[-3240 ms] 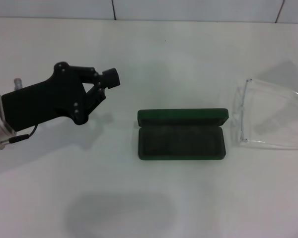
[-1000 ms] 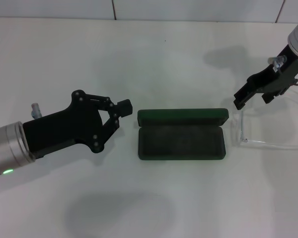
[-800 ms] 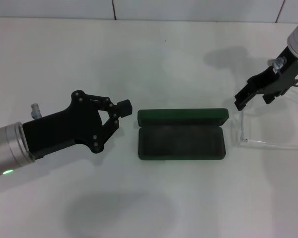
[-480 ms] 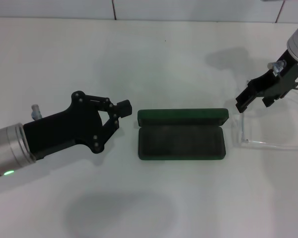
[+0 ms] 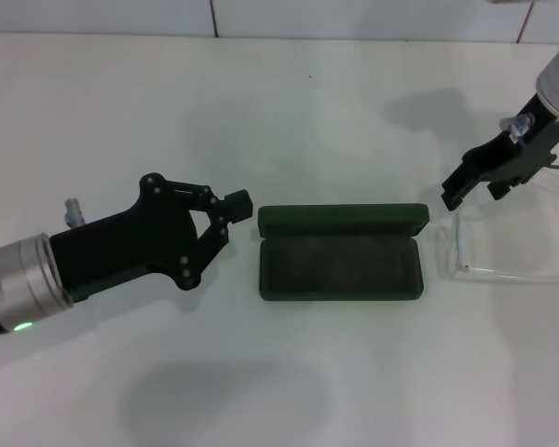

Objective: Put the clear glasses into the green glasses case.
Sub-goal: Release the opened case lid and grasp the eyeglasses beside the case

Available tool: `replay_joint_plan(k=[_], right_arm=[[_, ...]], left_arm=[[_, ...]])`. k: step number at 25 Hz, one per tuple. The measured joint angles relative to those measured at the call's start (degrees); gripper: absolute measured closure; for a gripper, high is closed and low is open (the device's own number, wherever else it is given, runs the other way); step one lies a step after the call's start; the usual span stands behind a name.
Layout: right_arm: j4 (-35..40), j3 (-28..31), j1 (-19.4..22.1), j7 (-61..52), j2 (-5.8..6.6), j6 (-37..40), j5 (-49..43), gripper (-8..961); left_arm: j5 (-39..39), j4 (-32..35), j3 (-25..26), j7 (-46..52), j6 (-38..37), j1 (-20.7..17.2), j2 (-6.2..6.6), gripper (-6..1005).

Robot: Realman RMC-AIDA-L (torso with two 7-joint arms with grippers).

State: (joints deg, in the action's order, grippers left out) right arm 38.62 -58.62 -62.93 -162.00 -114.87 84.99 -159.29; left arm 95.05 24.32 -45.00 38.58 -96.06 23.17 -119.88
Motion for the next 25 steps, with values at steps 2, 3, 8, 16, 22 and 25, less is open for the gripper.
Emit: replay_joint_plan(k=[2,3,8,16,22,25], right_arm=[[0.36,0.00,-0.02,0.02,0.00,0.03,0.22,266],[0.48,0.00,-0.07,0.02,0.00,0.08,0.29,266],[0.23,0.04,-0.44,0.02,0.04,-0.22,0.40,266],[-1.26,-0.01,-0.77,0.02,-0.32,-0.75,0.29,269],[-3.88,-0.63,-1.96,0.02,-0.38,-1.90,0.04,272],[-3.99,-1.12,-2.09,-0.31,-0.43,-1.93,-0.01,271]], left_arm=[[0.03,0.00,0.00,0.00,0.00,-0.12,0.00,977],[0.04,0.00,0.00,0.00,0.00,-0.19,0.00,977],[0.08,0.01,0.00,0.00,0.00,-0.31,0.00,977],[0.07,0.03,0.00,0.00,0.00,-0.03,0.00,977],[0.11,0.03,0.00,0.00,-0.01,-0.10,0.00,978],[0.10,0.03,0.00,0.00,0.00,-0.23,0.00,978]])
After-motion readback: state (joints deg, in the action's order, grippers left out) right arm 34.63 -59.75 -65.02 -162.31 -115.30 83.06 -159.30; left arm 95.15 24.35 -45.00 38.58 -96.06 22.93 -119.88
